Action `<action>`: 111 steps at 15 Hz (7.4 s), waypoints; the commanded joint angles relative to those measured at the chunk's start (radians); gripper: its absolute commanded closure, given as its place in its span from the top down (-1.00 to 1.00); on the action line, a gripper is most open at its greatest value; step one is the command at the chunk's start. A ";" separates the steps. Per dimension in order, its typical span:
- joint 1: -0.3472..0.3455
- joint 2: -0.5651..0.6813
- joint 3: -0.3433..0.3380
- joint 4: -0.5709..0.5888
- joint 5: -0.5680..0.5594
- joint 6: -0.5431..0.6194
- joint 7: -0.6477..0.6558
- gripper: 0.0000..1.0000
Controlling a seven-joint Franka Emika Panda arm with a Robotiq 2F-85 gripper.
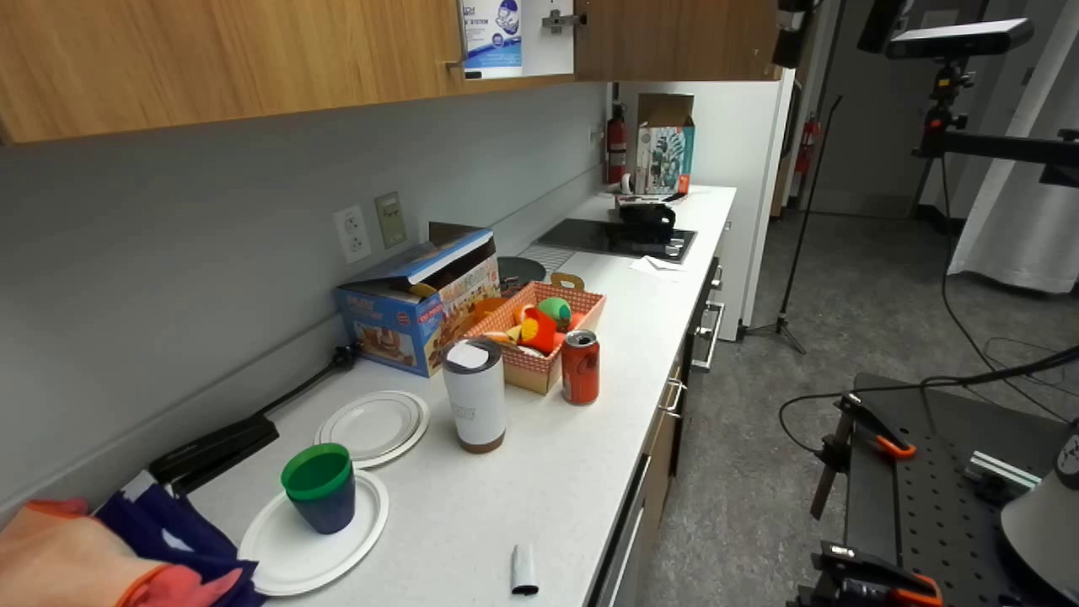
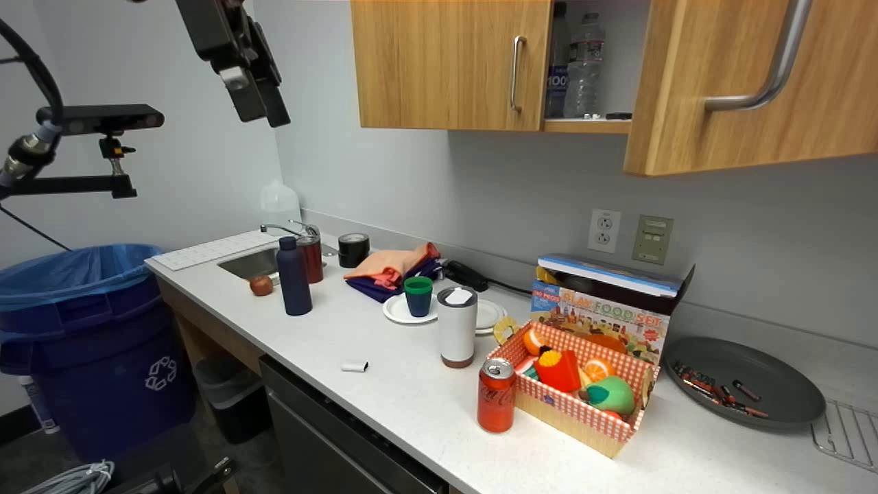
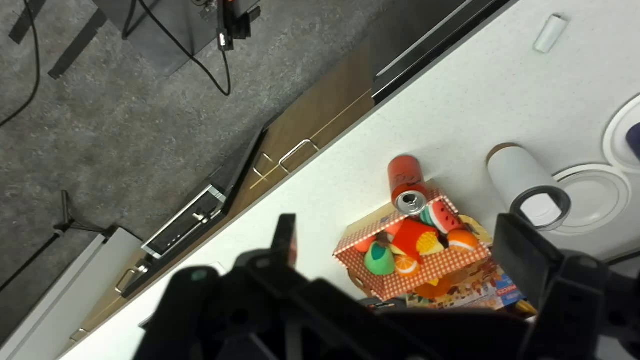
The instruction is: Close the right cabinet door
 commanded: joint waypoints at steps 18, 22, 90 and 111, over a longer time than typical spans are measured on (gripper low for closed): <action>-0.235 -0.079 -0.230 0.051 -0.239 0.126 0.017 1.00; -0.292 -0.036 -0.285 0.094 -0.307 0.294 -0.019 1.00; 0.226 0.769 -0.463 0.963 0.376 0.609 -1.866 1.00; 0.178 0.552 -0.359 0.662 0.282 0.590 -1.489 1.00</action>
